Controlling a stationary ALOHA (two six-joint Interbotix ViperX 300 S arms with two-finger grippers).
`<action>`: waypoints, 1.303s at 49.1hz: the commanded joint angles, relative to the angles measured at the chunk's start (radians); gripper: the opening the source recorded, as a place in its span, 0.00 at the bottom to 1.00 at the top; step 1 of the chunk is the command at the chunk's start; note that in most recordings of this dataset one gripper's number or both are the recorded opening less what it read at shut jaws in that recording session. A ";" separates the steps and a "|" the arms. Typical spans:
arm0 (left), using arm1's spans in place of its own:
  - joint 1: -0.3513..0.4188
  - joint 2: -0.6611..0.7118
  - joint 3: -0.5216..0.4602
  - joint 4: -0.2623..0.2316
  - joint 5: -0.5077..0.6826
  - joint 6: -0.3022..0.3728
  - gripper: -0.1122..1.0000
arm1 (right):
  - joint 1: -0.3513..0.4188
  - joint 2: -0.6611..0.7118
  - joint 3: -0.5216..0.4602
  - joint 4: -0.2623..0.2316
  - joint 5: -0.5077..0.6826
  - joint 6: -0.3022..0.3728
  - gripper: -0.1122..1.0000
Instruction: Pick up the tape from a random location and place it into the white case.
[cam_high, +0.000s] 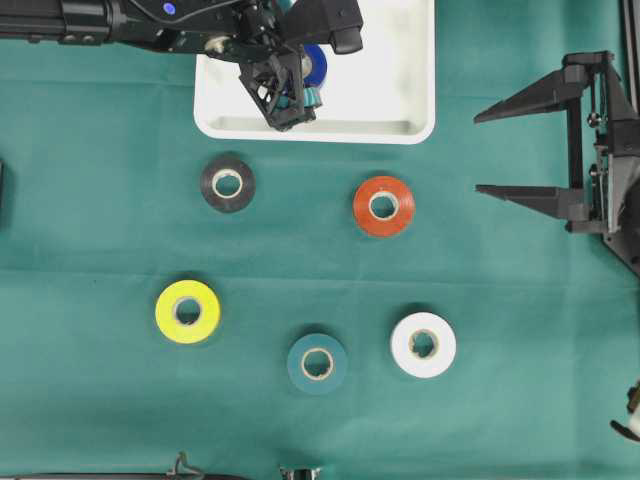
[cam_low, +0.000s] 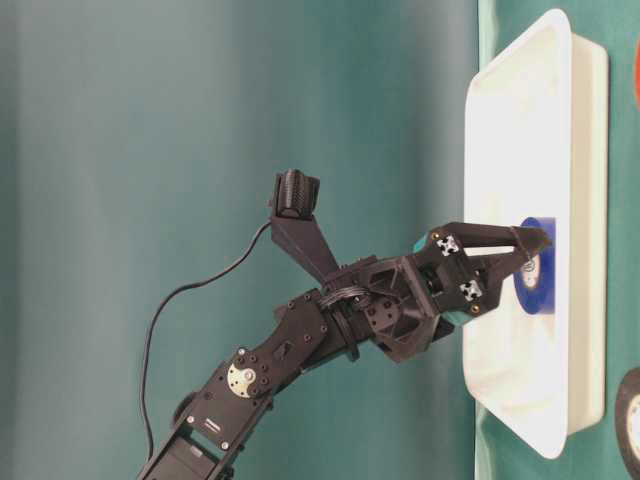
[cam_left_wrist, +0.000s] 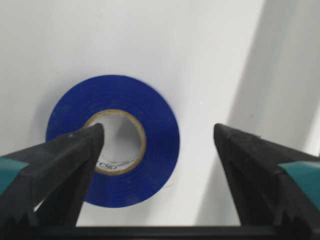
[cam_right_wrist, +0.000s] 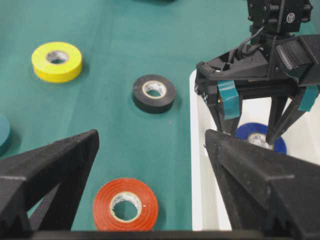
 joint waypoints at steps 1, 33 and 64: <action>0.002 -0.025 -0.021 0.000 -0.003 0.000 0.99 | -0.002 0.003 -0.025 0.000 -0.005 0.000 0.93; -0.035 -0.233 -0.104 -0.002 0.210 -0.005 0.99 | -0.002 0.003 -0.028 -0.002 -0.003 0.000 0.93; -0.038 -0.324 -0.158 0.002 0.341 -0.003 0.99 | -0.002 0.003 -0.029 -0.002 -0.008 0.002 0.93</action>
